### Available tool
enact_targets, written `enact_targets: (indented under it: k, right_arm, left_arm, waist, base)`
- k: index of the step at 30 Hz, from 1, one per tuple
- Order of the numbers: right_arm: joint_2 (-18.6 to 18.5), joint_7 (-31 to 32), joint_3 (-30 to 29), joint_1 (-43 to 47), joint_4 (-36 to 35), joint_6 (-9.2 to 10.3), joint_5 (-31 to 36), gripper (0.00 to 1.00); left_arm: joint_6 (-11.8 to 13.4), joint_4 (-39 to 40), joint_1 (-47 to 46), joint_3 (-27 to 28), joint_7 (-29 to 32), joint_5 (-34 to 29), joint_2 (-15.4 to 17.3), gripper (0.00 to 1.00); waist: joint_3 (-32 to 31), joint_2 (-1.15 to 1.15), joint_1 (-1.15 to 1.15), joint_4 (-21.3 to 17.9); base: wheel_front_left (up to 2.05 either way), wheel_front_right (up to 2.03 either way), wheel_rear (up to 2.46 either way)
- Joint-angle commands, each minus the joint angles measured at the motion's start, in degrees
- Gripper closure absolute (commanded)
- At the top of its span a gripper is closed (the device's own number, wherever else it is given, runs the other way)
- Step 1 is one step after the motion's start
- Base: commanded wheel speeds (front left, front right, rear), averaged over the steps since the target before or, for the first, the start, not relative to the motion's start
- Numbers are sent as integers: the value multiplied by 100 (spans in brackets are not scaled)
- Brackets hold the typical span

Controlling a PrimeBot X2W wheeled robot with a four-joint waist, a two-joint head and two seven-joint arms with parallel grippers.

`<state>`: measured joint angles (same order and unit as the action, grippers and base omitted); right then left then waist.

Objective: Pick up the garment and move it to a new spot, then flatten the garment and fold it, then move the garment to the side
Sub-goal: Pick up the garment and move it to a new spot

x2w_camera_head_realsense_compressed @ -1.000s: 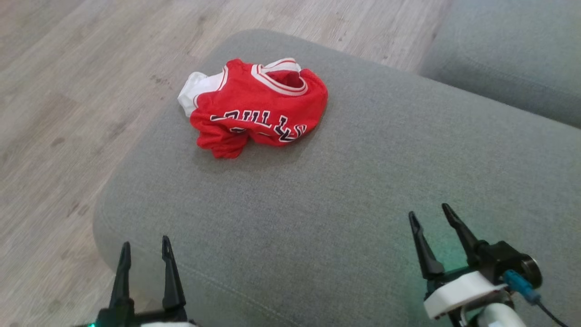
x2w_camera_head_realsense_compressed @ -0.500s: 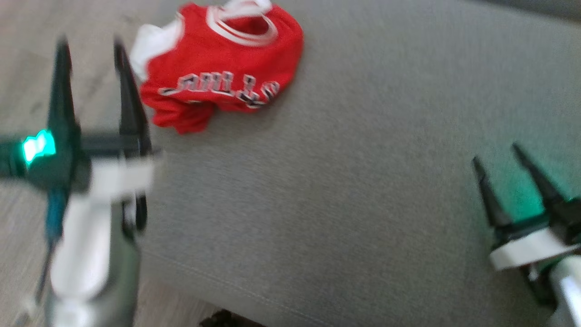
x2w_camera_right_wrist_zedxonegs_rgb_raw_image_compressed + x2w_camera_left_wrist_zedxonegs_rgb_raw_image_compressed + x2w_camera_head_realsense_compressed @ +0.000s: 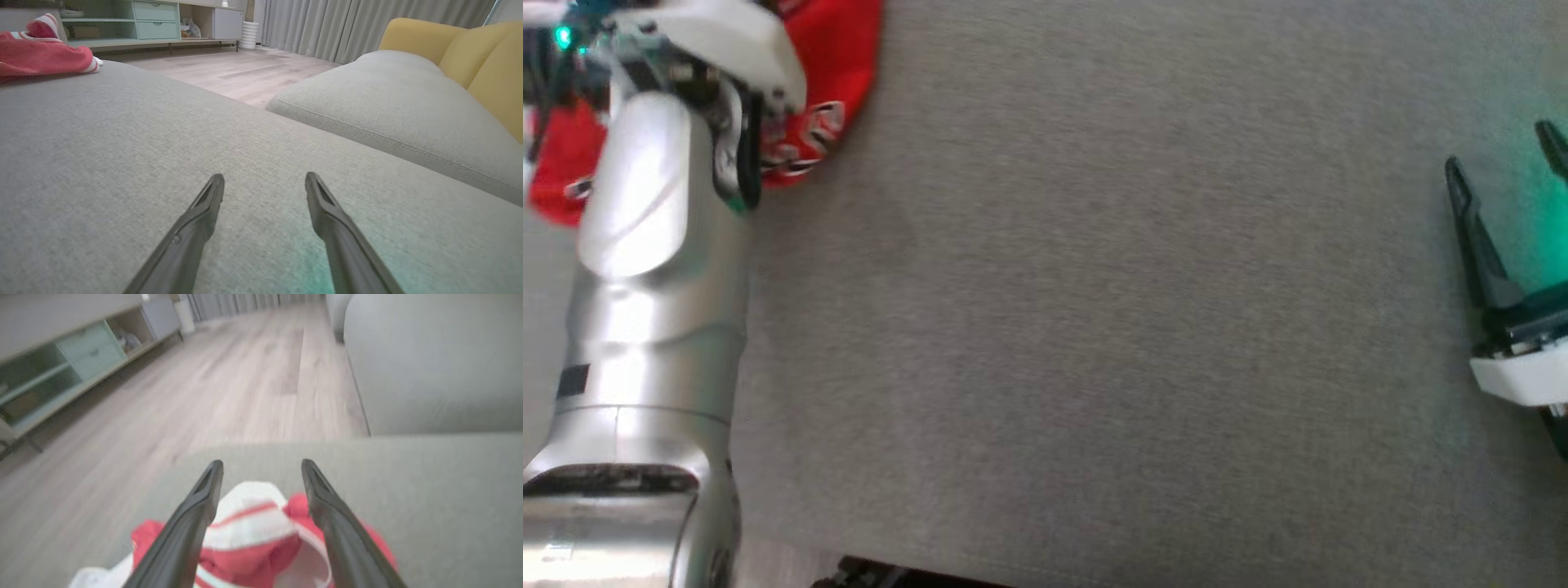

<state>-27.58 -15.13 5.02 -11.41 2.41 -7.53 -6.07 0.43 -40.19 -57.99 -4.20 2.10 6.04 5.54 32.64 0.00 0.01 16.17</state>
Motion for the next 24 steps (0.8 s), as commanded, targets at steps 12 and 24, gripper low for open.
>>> enact_targets:
  k: [12, 24]
  right_arm:
    - [17, 14, 81, 225, 5, 4, -22, 0]
    - [966, 14, 615, 61, 331, 4, -33, 0]
  left_arm:
    - [395, -1517, -359, 251, -356, 27, 471, 100]
    - [-46, -112, -1074, -307, -1106, -295, 661, 100]
  waist:
    - [188, 0, -1, -394]
    - [-1295, 0, -1, -1002]
  base:
    - [0, 0, 0]
    - [0, 0, 0]
